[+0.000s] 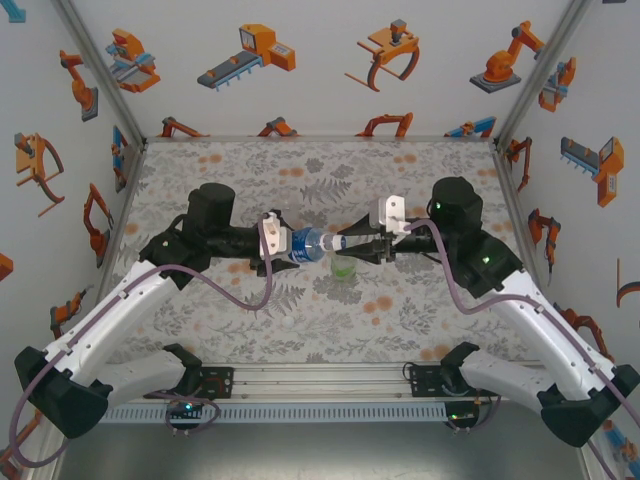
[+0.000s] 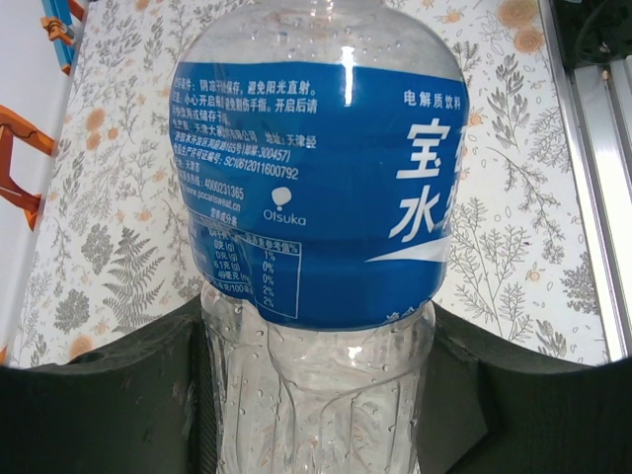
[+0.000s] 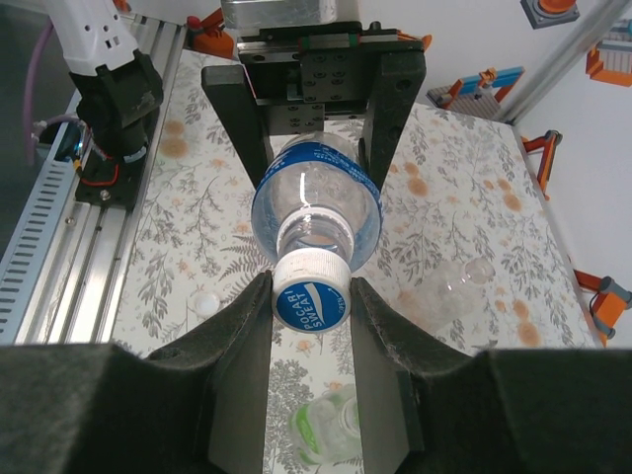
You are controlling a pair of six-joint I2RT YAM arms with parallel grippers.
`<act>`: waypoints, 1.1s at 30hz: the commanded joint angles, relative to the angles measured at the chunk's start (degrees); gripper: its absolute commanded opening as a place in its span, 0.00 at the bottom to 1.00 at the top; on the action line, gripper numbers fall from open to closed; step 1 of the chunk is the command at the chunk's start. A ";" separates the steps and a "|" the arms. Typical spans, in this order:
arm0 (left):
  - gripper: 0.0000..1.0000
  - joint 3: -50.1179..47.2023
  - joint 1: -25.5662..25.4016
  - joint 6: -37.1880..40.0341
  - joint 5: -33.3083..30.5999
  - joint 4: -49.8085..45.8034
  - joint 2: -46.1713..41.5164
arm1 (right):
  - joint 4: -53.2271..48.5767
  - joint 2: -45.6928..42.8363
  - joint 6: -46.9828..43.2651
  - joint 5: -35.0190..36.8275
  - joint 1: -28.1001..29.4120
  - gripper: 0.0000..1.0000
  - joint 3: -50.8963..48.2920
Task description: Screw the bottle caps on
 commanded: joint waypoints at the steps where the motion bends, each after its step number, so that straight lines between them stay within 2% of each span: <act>1: 0.00 2.23 -0.21 -0.23 1.53 -0.19 0.35 | -0.89 0.84 -2.55 -1.36 0.71 0.03 2.27; 22: 0.00 4.24 -0.34 0.05 1.82 -5.29 1.38 | -16.04 5.63 -20.47 1.89 3.16 0.03 9.90; 33: 0.00 6.48 -0.43 0.60 6.43 -9.25 3.30 | -18.24 5.90 -27.01 3.76 5.54 0.00 9.91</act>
